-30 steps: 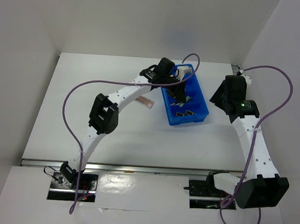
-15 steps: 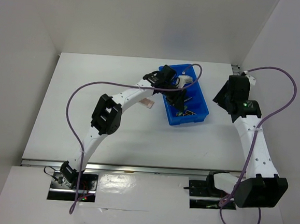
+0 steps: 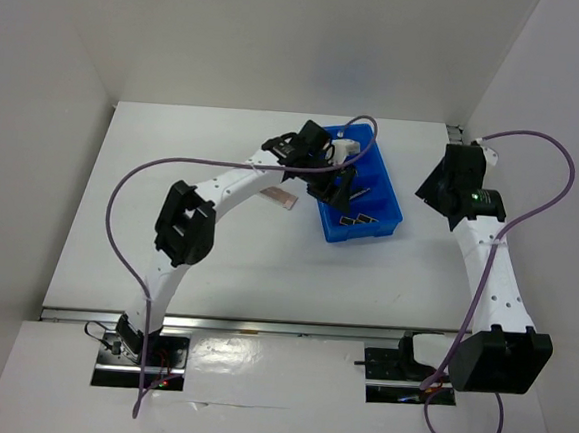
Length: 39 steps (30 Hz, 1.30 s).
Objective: Organize the makeup
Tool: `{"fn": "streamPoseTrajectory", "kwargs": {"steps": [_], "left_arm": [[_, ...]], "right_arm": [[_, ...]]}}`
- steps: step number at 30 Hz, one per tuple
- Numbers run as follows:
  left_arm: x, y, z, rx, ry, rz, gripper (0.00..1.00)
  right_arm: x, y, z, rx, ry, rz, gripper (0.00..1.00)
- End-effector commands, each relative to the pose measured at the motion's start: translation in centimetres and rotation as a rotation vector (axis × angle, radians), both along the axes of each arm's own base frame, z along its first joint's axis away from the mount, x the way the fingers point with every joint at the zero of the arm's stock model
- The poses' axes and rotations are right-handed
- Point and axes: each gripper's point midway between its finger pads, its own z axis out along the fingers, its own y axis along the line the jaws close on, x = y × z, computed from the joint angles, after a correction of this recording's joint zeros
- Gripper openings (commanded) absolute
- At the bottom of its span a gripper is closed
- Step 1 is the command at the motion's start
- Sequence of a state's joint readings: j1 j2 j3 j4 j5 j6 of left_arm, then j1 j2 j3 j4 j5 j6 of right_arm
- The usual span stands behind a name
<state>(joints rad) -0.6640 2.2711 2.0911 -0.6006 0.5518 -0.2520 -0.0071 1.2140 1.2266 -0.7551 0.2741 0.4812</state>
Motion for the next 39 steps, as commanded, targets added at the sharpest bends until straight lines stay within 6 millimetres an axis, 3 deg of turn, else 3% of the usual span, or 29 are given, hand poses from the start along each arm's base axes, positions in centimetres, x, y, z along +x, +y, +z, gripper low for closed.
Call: {"fn": "streamPoseTrajectory", "kwargs": {"steps": [1, 5, 6, 8, 9, 11, 14, 16, 17, 18, 21, 26, 32, 39], "left_arm": [[1.8, 3.6, 4.3, 0.016, -0.004, 0.252, 0.76], [3.5, 7.8, 3.7, 0.069, 0.06, 0.43, 0.78], [4.0, 8.6, 3.9, 0.06, 0.055, 0.467, 0.81], [4.1, 9.7, 4.4, 0.049, 0.049, 0.578, 1.0], [4.6, 10.6, 4.4, 0.055, 0.053, 0.632, 1.0], [6.0, 13.0, 2.7, 0.142, 0.115, 0.851, 1.0], [5.6, 16.2, -1.0, 0.352, 0.218, 1.075, 1.0], [6.9, 17.2, -3.3, 0.415, 0.305, 1.18, 1.0], [6.3, 17.5, -4.1, 0.464, 0.342, 1.191, 1.0], [7.1, 17.3, -3.8, 0.434, 0.362, 1.222, 1.0], [6.5, 17.2, -6.3, 0.454, 0.449, 1.293, 1.0], [5.9, 19.2, -6.7, 0.481, 0.445, 1.457, 1.0], [7.7, 19.2, -7.1, 0.467, 0.425, 1.487, 1.0], [8.6, 18.6, -10.4, 0.458, 0.475, 1.506, 1.0]], "right_arm": [[0.5, -0.5, 2.2, -0.011, -0.049, -0.017, 0.53], [0.8, -0.8, 2.6, -0.018, -0.055, -0.02, 0.53], [0.8, -0.8, 2.6, -0.018, -0.055, -0.02, 0.53], [0.8, -0.8, 2.6, -0.018, -0.055, -0.02, 0.53], [0.8, -0.8, 2.6, -0.018, -0.055, -0.02, 0.53], [0.6, -0.8, 2.9, -0.018, -0.064, -0.02, 0.53], [0.6, -0.5, 2.4, -0.004, -0.054, -0.004, 0.53], [0.6, -0.6, 2.9, 0.002, -0.073, -0.006, 0.53], [0.6, -0.6, 2.9, 0.002, -0.073, -0.006, 0.53], [0.5, -0.6, 3.1, 0.001, -0.082, -0.006, 0.53], [0.3, -0.6, 3.5, -0.006, -0.09, -0.001, 0.53], [-0.1, -0.4, 3.7, 0.002, -0.101, 0.009, 0.53], [0.0, 0.0, 3.7, 0.015, -0.101, 0.025, 0.53], [-0.5, 0.0, 4.5, 0.013, -0.129, 0.025, 0.53]]}}
